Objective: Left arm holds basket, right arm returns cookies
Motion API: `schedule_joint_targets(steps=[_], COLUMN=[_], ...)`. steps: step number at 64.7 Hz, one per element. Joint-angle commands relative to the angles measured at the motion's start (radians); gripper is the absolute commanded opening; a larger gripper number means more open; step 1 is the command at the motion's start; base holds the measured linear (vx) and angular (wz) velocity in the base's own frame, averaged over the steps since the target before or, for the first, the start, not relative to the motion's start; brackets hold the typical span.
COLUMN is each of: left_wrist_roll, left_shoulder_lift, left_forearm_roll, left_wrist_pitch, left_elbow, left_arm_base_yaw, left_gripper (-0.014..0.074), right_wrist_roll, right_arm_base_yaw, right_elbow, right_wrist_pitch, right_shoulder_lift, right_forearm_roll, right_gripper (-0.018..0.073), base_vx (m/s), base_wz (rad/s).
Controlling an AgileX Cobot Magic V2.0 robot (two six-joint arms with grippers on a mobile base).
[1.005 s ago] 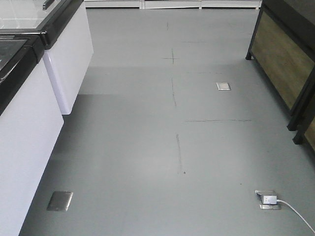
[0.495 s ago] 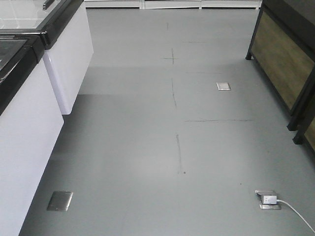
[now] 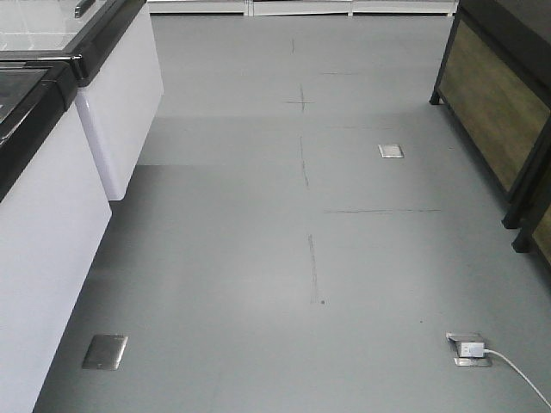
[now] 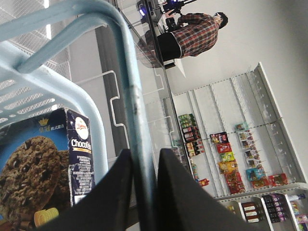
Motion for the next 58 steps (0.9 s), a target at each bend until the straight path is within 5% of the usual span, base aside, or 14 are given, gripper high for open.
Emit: schedule_joint_targets(steps=[1, 24, 58], left_wrist_roll=[0.023, 0.027, 0.015], left_shoulder_lift=[-0.026, -0.026, -0.026], left_forearm_roll=[0.016, 0.017, 0.014], left_wrist_pitch=[-0.059, -0.069, -0.237], left_elbow=[-0.033, -0.033, -0.033], left_arm_base_yaw=[0.001, 0.001, 0.001], left_gripper=[0.0029, -0.0004, -0.0003], right_wrist_roll=[-0.014, -0.014, -0.014], right_arm_base_yaw=[-0.004, -0.004, -0.004], right_elbow=[0.018, 0.018, 0.018], right_wrist_pitch=[-0.072, -0.072, -0.072], right_shoulder_lift=[0.011, 0.011, 0.011], right_forearm_roll=[-0.002, -0.002, -0.002], right_gripper=[-0.0009, -0.0009, -0.0009], base_vx=[0.0, 0.0, 0.0], base_wz=[0.0, 0.0, 0.0])
